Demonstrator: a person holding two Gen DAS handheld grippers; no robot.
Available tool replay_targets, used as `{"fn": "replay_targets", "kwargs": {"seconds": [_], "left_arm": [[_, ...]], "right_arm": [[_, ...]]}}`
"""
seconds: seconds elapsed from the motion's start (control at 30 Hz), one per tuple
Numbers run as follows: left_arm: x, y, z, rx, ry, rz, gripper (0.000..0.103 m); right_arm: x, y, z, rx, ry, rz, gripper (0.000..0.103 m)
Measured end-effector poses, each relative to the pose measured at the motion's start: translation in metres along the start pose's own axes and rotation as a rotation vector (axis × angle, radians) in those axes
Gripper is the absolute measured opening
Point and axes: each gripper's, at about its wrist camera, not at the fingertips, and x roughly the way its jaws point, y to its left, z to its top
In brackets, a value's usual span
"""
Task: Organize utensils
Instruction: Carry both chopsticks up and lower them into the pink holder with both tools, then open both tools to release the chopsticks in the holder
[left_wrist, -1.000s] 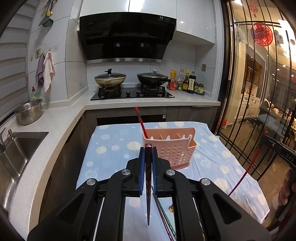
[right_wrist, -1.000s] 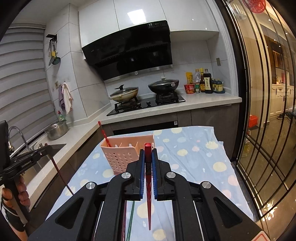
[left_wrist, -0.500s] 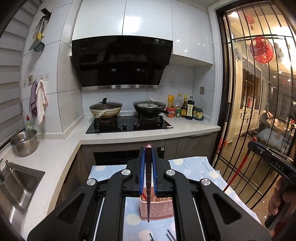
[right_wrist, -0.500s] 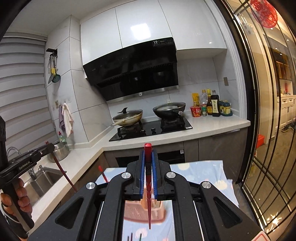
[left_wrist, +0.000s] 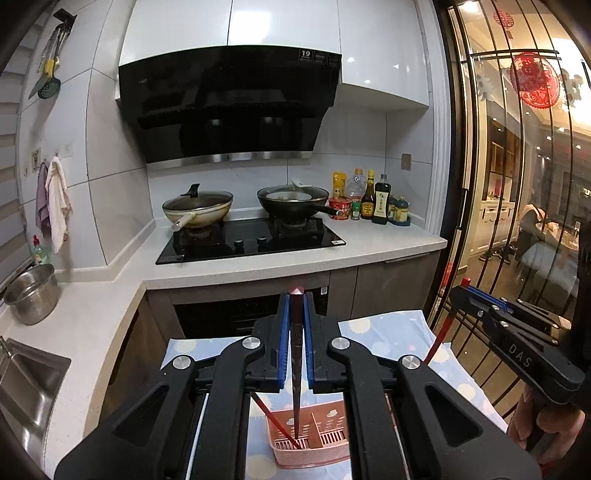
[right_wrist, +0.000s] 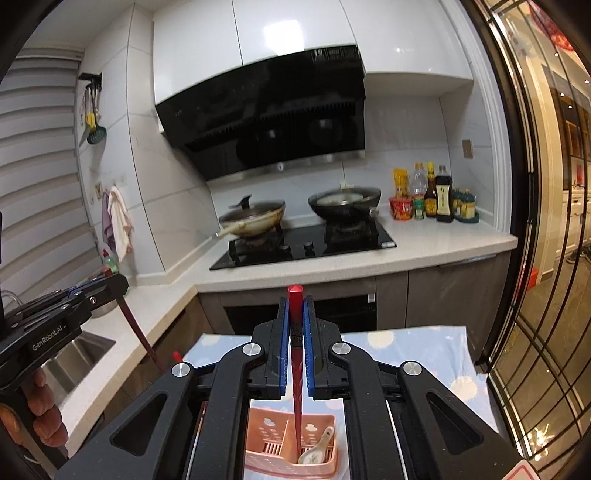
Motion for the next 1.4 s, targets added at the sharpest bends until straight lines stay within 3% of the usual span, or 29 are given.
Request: {"fn": "replay_targets", "kwargs": {"seconds": [0.4, 0.63, 0.67, 0.7, 0.77, 0.83, 1.17, 1.4], "left_arm": [[0.048, 0.008, -0.04, -0.032, 0.12, -0.003, 0.007], [0.067, 0.01, -0.055, -0.037, 0.167, 0.005, 0.008], [0.067, 0.01, -0.056, -0.037, 0.166, 0.016, 0.008], [0.068, 0.01, -0.057, -0.038, 0.164, 0.029, 0.01], [0.067, 0.012, -0.059, -0.05, 0.163, 0.042, 0.032], [0.064, 0.013, -0.059, -0.055, 0.152, 0.053, 0.039], [0.027, 0.017, -0.064, -0.049, 0.107, 0.071, 0.058], [-0.011, 0.019, -0.08, -0.059, 0.087, 0.065, 0.064]], "right_arm": [[0.072, 0.002, -0.045, -0.014, 0.158, -0.016, 0.007], [0.089, 0.006, -0.054, -0.04, 0.174, -0.033, 0.008], [0.089, 0.006, -0.054, -0.042, 0.169, -0.035, 0.012], [0.089, 0.006, -0.053, -0.043, 0.169, -0.042, 0.015], [0.085, 0.006, -0.053, -0.039, 0.157, -0.047, 0.023], [0.078, 0.005, -0.053, -0.033, 0.145, -0.044, 0.023], [0.03, 0.002, -0.058, -0.007, 0.103, -0.011, 0.025], [-0.019, 0.004, -0.074, 0.009, 0.084, 0.015, 0.025]]}}
